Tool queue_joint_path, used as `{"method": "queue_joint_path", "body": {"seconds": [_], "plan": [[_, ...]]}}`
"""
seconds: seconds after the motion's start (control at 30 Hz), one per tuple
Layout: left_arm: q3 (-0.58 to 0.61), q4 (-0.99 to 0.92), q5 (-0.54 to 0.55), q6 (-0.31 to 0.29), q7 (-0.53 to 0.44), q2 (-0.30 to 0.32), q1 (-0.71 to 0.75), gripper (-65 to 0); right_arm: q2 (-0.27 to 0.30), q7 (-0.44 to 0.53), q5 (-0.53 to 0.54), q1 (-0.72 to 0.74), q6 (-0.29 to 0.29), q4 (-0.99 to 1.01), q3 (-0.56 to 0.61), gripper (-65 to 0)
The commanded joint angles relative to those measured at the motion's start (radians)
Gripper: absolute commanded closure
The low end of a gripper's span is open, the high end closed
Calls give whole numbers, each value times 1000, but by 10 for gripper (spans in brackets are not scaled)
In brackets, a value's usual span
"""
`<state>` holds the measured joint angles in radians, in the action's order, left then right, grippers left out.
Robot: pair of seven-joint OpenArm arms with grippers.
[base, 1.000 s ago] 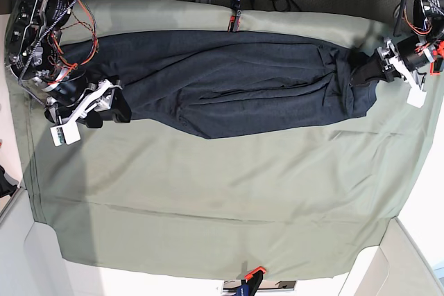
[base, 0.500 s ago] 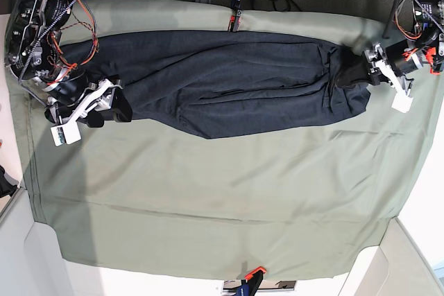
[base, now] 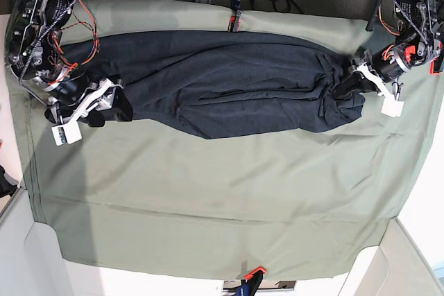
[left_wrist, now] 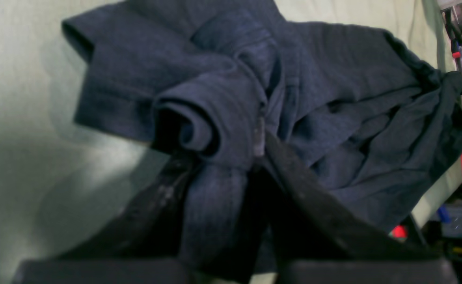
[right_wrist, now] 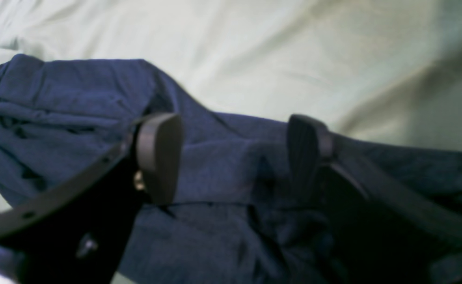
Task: Fold the T-shirt properly
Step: 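Regrasp the strip end with the left gripper and tuck it in, then lift the strip end with the left gripper and fold it toward the middle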
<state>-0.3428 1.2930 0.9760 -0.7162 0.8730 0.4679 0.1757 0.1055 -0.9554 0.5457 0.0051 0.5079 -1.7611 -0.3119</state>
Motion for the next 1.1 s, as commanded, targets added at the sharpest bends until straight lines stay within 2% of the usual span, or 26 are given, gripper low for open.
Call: {"method": "queue_joint_path", "body": {"seconds": [0.0, 0.07, 0.23, 0.33, 0.57, 0.7, 0.8, 0.93, 1.07], "plan": [[-10, 6, -62, 18, 24, 19, -5, 0, 8, 20, 19, 14, 1, -15, -2, -414], [-49, 11, -60, 18, 19, 35, -5, 0, 8, 19, 19, 13, 1, -15, -2, -414], [-241, 51, -50, 18, 19, 64, -4, 0, 8, 19, 19, 13, 1, -15, -2, -414], [-280, 56, -35, 18, 15, 110, -5, 0, 8, 19, 19, 14, 1, -15, -2, -414], [-279, 56, -29, 18, 6, 153, -9, 0, 8, 20, 20, 14, 1, -15, -2, -414], [-279, 112, 73, 18, 55, 145, -2, 0, 8, 19, 19, 13, 1, -15, -2, -414], [-276, 243, 109, 18, 96, 124, 23, 0, 8, 20, 19, 10, 1, -15, -2, -414], [-211, 499, 61, 18, 96, 84, 77, 0, 8, 27, 19, 11, 1, -15, -2, -414], [-33, 706, -69, 18, 80, 76, 108, 0, 8, 36, 19, 11, 2, -15, -2, -414]]}}
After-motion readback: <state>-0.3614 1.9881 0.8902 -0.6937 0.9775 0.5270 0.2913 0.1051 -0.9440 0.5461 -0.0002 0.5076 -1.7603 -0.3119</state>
